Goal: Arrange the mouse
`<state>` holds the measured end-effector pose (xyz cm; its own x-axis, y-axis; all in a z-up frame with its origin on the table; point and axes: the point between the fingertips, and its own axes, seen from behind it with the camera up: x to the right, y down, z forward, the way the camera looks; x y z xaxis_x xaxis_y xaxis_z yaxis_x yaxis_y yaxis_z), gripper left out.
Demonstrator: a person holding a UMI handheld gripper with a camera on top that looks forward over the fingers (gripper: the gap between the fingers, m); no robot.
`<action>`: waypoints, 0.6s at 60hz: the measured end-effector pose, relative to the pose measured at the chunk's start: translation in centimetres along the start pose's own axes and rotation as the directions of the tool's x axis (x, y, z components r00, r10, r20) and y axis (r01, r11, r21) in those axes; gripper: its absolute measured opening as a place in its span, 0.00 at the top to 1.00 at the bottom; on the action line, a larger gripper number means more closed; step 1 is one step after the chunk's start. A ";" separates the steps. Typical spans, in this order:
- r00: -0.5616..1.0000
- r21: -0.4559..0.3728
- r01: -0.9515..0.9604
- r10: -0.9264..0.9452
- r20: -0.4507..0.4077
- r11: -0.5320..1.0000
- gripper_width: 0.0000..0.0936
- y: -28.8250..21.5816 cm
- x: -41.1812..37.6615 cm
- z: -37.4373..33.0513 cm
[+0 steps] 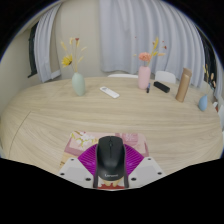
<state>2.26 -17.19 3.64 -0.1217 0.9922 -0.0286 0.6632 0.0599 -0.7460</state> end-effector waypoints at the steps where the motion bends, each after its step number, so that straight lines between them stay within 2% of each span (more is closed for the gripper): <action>1: 1.000 -0.009 -0.004 0.004 -0.004 1.000 0.64 0.6 -0.2 0.3; 9: 0.999 -0.077 -0.004 0.001 -0.048 0.997 0.63 4.1 -0.3 2.3; 15: 0.998 -0.068 -0.009 0.005 -0.063 0.998 0.51 4.5 -0.3 2.4; 17: 0.998 -0.072 -0.005 0.001 -0.065 0.997 0.44 4.6 -0.3 2.4; 18: 0.998 -0.074 -0.008 0.003 -0.069 0.997 0.36 4.6 -0.3 2.3; 20: 0.997 -0.078 -0.021 0.015 -0.073 0.997 0.12 4.3 -0.1 2.2; 21: 0.997 -0.077 -0.026 0.020 -0.074 0.997 0.07 4.2 -0.1 2.0; 24: 0.996 -0.079 -0.039 0.032 -0.083 0.996 0.12 3.9 0.4 1.3; 27: 0.995 -0.066 -0.048 0.043 -0.086 0.997 0.08 3.0 0.8 0.0; 36: 0.994 -0.035 -0.052 0.049 -0.100 0.998 0.08 1.4 3.0 -6.1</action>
<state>7.35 -13.43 6.56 -0.0145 0.9999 0.0020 0.6941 0.0116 -0.7197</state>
